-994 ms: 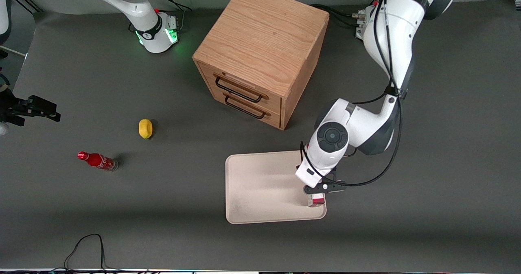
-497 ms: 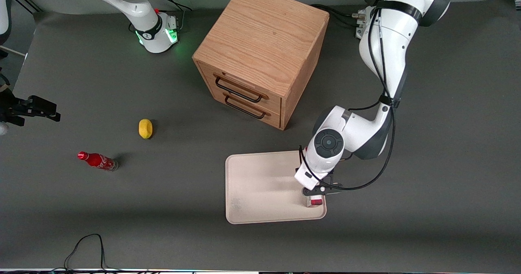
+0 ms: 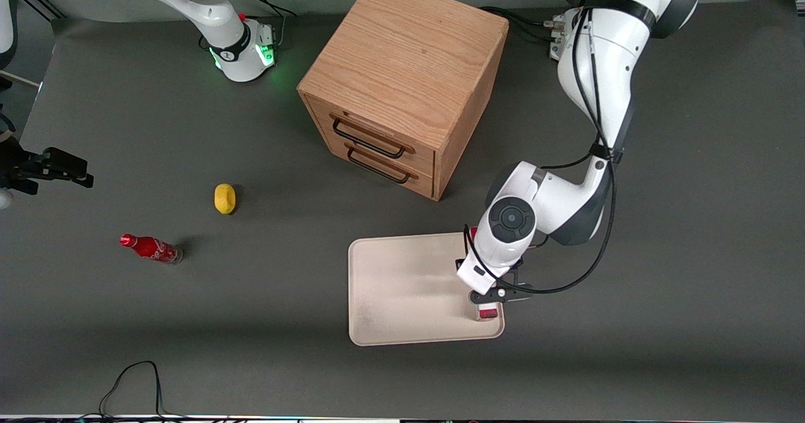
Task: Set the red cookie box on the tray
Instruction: 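Lower the box onto the tray and open the left gripper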
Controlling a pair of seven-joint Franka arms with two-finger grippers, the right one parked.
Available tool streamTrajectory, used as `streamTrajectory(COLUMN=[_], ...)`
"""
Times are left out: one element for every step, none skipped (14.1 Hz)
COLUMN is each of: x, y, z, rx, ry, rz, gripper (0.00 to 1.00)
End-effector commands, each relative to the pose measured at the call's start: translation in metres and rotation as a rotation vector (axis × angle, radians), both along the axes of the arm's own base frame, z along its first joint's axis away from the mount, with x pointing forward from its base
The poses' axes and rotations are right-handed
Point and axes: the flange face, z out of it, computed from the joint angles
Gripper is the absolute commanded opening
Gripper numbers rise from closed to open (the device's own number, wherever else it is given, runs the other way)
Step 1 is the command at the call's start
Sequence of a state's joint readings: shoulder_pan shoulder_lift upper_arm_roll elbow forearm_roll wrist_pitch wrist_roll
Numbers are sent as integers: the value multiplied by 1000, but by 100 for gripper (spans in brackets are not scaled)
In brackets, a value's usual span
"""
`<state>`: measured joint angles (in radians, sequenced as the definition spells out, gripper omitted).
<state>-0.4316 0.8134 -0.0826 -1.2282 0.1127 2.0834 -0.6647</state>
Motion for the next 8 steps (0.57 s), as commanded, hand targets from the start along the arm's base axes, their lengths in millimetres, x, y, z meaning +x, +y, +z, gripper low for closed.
streamTrajectory(x=[-15, -23, -31, -42, -53, -65, -74, -81], y=[5, 7, 11, 14, 17, 16, 20, 25], z=[85, 118, 149, 179, 206, 230, 253, 270], rx=[36, 39, 42, 46, 44, 29, 24, 26], ry=[21, 20, 18, 19, 17, 13, 6, 5], rz=[18, 19, 19, 19, 21, 15, 14, 14], gripper=[100, 100, 100, 100, 100, 100, 100, 100])
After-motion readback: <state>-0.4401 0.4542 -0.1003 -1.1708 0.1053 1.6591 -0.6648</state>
